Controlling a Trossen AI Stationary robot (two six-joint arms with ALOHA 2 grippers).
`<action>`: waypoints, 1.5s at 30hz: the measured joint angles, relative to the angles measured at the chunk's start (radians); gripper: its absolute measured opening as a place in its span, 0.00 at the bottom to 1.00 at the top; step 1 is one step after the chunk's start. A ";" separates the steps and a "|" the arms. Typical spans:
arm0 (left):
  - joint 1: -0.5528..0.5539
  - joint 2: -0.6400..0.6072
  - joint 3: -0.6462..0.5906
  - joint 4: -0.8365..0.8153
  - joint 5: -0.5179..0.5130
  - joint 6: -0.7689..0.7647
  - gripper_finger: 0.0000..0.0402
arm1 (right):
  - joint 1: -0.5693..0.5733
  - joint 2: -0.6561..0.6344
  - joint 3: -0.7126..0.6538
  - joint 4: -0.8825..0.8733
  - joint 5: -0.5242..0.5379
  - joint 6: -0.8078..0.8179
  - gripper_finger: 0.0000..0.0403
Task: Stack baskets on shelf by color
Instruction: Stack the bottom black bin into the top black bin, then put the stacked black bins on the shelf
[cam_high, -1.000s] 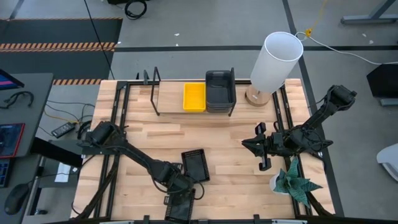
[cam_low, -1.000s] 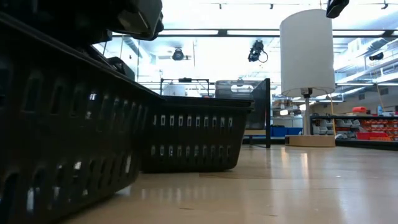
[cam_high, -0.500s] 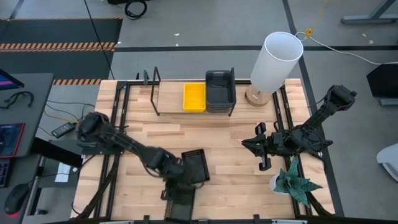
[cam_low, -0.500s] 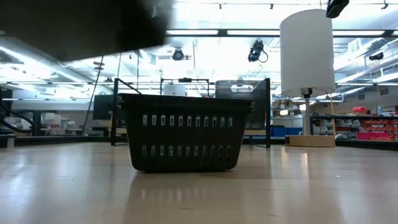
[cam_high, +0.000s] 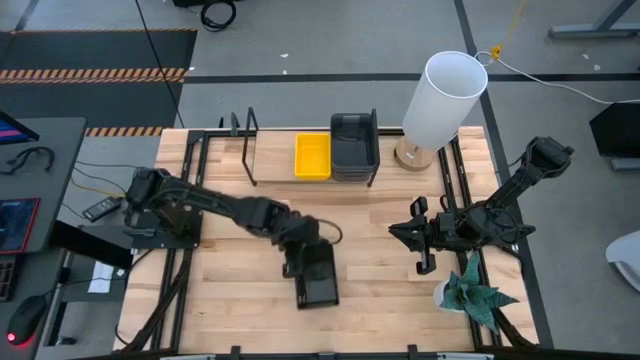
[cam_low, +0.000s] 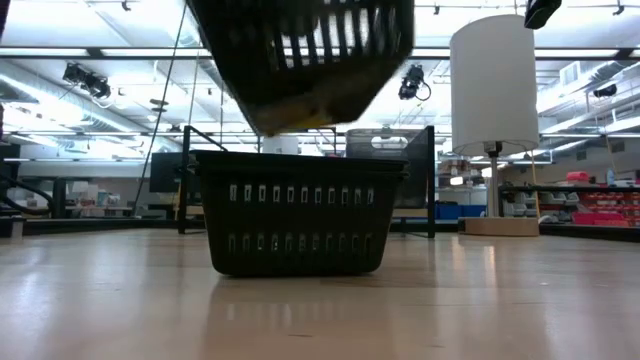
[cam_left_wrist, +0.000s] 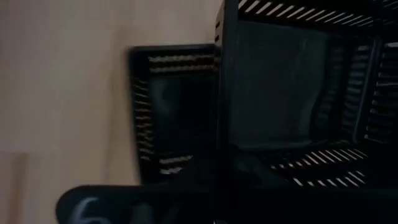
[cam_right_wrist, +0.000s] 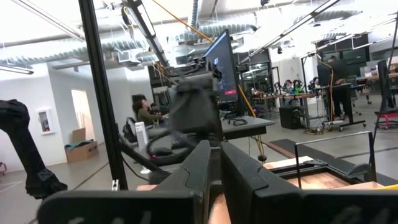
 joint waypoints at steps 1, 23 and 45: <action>0.017 0.000 0.000 -0.008 0.000 0.013 0.02 | 0.000 0.000 0.000 0.000 0.000 0.000 0.10; 0.087 0.086 -0.001 -0.086 -0.005 0.093 0.26 | 0.000 0.000 0.000 -0.006 -0.002 -0.005 0.10; -0.064 0.087 0.011 0.119 0.032 0.034 0.43 | 0.000 0.000 0.000 -0.007 0.000 -0.008 0.10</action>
